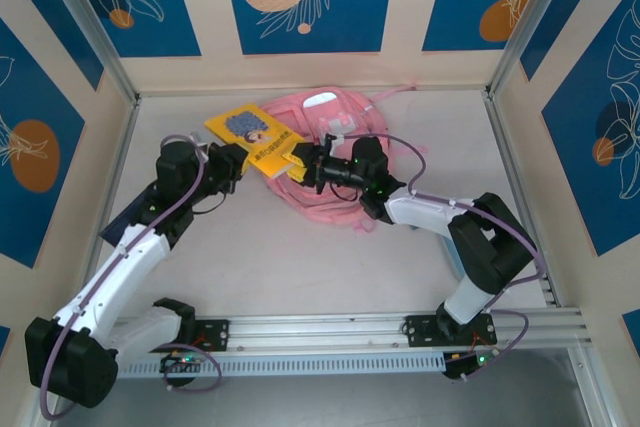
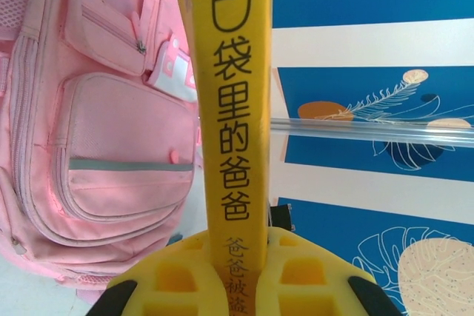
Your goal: Pack books, pencil case, and school supplies into a backpack
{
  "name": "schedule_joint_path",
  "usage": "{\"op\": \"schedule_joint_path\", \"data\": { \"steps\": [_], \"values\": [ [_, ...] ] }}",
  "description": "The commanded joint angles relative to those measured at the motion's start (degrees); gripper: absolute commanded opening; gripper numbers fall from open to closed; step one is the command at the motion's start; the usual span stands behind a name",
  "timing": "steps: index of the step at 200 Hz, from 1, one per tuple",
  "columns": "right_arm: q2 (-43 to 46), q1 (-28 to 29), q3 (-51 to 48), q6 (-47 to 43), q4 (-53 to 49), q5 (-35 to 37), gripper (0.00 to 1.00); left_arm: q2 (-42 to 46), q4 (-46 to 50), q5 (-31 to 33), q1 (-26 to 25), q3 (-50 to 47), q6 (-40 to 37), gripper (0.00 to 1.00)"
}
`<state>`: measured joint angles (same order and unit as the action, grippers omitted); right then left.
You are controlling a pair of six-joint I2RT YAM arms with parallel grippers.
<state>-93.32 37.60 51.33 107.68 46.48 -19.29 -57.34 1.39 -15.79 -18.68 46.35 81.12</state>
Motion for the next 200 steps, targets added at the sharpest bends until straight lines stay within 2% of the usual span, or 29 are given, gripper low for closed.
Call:
{"op": "schedule_joint_path", "data": {
  "steps": [1, 17, 41, 53, 75, 105, 125, 164, 200],
  "values": [
    [1.5, -0.3, -1.5, -1.8, 2.0, 3.1, 0.2, 2.0, -1.1, -1.0, -0.8, -0.7, -1.3, 0.07],
    [3.7, -0.7, -1.7, -5.1, -2.1, 3.5, 0.13, 1.9, 1.0, -2.4, -0.7, -0.1, -4.0, 0.29],
    [9.6, -1.9, -0.8, -14.5, -13.2, 3.5, 0.08, 1.9, 10.7, -2.4, -0.9, 2.4, -11.3, 0.65],
    [13.5, -2.8, 0.1, -20.2, -22.2, 4.1, 0.07, 1.4, 15.3, -2.4, -1.1, 4.1, -16.3, 0.78],
    [21.5, -4.6, 1.7, -31.5, -39.0, 8.3, 0.07, -0.8, 22.3, -2.9, -1.9, 7.6, -25.1, 0.9],
    [31.1, -9.1, 4.4, -43.5, -57.8, 13.2, 0.06, -6.5, 28.3, -2.9, -5.6, 13.1, -36.3, 0.99],
    [36.5, -13.1, 6.7, -49.3, -68.4, 15.2, 0.06, -11.8, 32.0, -0.7, -9.5, 18.1, -41.6, 1.0],
    [41.7, -21.2, 13.5, -57.9, -85.8, 18.6, 0.06, -24.6, 39.3, 10.6, -19.4, 30.4, -48.4, 1.0],
    [43.0, -28.5, 15.0, -61.2, -92.8, 17.8, 0.06, -40.8, 46.8, 17.8, -25.8, 44.6, -60.6, 0.97]
  ]
}}
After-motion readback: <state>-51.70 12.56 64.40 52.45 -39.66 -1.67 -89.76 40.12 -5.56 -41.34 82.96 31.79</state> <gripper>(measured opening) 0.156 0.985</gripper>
